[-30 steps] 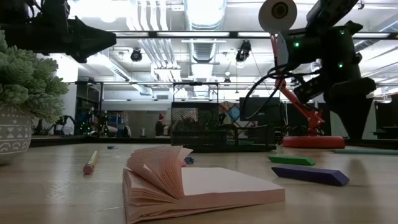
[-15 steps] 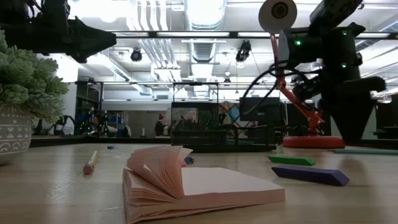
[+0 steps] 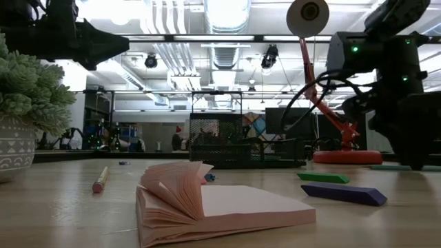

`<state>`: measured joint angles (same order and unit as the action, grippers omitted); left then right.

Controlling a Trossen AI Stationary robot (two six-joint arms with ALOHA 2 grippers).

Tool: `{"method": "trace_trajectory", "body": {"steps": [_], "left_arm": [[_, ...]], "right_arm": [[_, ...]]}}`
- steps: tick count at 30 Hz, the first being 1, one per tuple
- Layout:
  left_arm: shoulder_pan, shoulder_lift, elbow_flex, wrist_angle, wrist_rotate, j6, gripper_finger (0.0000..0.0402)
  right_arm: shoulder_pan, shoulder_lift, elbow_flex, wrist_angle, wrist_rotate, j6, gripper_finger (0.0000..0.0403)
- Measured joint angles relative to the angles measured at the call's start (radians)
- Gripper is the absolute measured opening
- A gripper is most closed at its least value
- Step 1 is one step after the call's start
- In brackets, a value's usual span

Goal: Pick and place office supplies into organizer
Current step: Put the blue pencil into the black desk organizer

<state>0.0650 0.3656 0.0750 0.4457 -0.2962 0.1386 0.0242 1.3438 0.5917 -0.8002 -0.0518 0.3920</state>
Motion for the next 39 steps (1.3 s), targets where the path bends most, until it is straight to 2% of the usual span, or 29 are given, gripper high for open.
{"method": "trace_trajectory", "body": {"steps": [3,10,18,39], "left_arm": [[0.0,0.001,0.0,-0.001,0.0,0.0,0.0137],[0.0,0.001,-0.001,0.0,0.0,-0.001,0.0137],[0.0,0.007,-0.002,0.0,0.0,-0.001,0.0137],[0.0,0.02,-0.002,0.001,0.004,-0.001,0.0137]], "right_arm": [[0.0,-0.031,-0.011,-0.002,0.038,0.001,0.0194],[0.0,-0.081,-0.014,0.004,0.053,0.008,0.0194],[0.0,-0.052,-0.037,0.093,0.052,0.002,0.0194],[0.001,-0.006,-0.028,0.093,0.053,0.006,0.0194]]}}
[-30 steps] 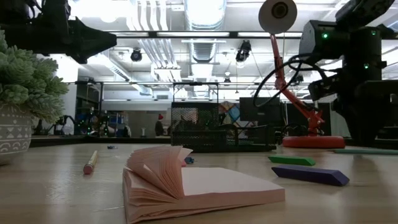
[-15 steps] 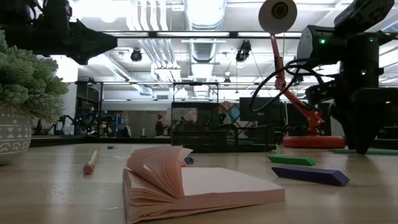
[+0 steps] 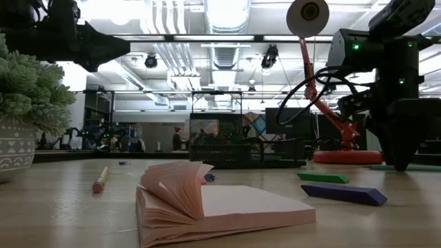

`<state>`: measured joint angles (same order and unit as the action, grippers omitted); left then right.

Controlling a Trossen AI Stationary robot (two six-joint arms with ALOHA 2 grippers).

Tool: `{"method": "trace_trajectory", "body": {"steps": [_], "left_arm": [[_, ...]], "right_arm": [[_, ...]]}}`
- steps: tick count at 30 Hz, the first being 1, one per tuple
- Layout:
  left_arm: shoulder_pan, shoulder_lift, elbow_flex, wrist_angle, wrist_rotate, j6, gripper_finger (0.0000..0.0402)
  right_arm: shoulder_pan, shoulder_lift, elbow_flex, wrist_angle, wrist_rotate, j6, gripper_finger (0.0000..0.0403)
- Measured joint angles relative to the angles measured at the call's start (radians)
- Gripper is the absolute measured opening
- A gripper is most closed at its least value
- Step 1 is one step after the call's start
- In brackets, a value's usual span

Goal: Pick and place office supplies into organizer
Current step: Put the blue pencil into the black desk organizer

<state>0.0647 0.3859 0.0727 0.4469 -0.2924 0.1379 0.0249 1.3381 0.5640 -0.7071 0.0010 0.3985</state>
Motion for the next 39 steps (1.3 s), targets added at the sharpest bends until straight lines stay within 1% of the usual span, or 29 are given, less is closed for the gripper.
{"method": "trace_trajectory", "body": {"steps": [8,10,20,34,39], "left_arm": [[0.0,0.0,0.0,0.001,0.001,0.0,0.0137],[0.0,0.0,0.0,0.005,0.002,0.0,0.0137],[0.0,-0.002,0.0,0.022,0.008,0.0,0.0137],[0.0,-0.002,0.0,0.021,0.009,0.0,0.0137],[0.0,-0.002,0.0,0.021,0.009,0.0,0.0137]], "right_arm": [[0.001,0.004,0.0,0.001,0.0,0.001,0.0193],[0.001,0.004,0.0,0.0,0.0,0.001,0.0187],[0.001,0.004,0.0,0.003,-0.019,0.002,0.0109],[0.003,0.004,-0.001,0.006,-0.062,-0.003,0.0028],[0.003,0.004,-0.001,0.005,-0.065,0.001,0.0013]]}}
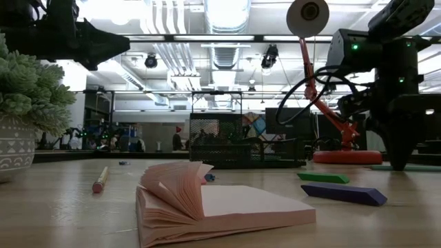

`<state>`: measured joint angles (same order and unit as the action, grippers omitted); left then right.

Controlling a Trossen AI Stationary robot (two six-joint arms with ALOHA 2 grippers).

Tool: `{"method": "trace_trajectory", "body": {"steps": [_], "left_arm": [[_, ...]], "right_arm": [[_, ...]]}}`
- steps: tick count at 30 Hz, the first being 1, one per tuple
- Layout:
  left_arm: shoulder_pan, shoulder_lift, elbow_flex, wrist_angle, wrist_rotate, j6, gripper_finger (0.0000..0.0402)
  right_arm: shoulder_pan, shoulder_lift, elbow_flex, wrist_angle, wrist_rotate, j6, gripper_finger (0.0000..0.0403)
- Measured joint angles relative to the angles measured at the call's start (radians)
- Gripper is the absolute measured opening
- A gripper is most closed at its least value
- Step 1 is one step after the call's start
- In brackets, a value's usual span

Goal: Pick and place office supplies into organizer
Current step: Put the blue pencil into the black desk organizer

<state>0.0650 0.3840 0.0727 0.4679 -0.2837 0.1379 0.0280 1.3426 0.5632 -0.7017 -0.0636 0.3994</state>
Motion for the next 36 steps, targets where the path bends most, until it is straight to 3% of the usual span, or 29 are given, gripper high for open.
{"method": "trace_trajectory", "body": {"steps": [36], "left_arm": [[0.0,0.0,0.0,0.003,-0.001,0.0,0.0137]], "right_arm": [[0.0,-0.014,0.035,0.002,0.005,0.001,0.0007]]}}
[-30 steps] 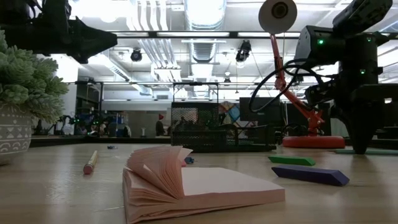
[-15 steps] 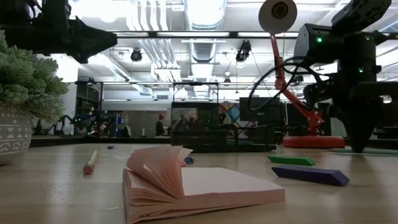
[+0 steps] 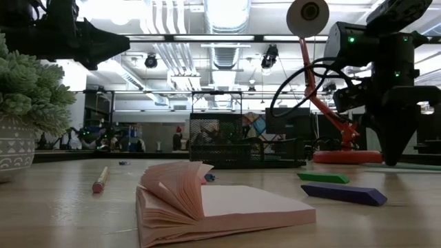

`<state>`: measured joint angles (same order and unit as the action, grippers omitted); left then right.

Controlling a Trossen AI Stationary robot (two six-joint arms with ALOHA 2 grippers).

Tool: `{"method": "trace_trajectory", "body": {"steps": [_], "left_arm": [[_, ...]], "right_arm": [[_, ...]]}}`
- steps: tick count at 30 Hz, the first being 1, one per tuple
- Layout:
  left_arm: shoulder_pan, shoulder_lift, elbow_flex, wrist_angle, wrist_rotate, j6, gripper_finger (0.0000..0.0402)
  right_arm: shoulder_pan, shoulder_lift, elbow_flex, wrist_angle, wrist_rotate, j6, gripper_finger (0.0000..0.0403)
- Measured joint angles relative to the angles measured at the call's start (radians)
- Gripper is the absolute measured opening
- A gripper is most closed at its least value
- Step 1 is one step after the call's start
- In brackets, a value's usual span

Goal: Pick and place office supplies into organizer
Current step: Put the blue pencil into the black desk organizer

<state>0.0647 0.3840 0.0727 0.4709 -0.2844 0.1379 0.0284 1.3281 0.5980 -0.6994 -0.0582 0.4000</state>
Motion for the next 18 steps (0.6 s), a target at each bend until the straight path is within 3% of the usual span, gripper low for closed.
{"method": "trace_trajectory", "body": {"steps": [18], "left_arm": [[0.0,0.0,0.0,0.0,0.0,0.0,0.0137]], "right_arm": [[0.0,-0.002,0.002,0.001,0.004,0.001,0.0009]]}}
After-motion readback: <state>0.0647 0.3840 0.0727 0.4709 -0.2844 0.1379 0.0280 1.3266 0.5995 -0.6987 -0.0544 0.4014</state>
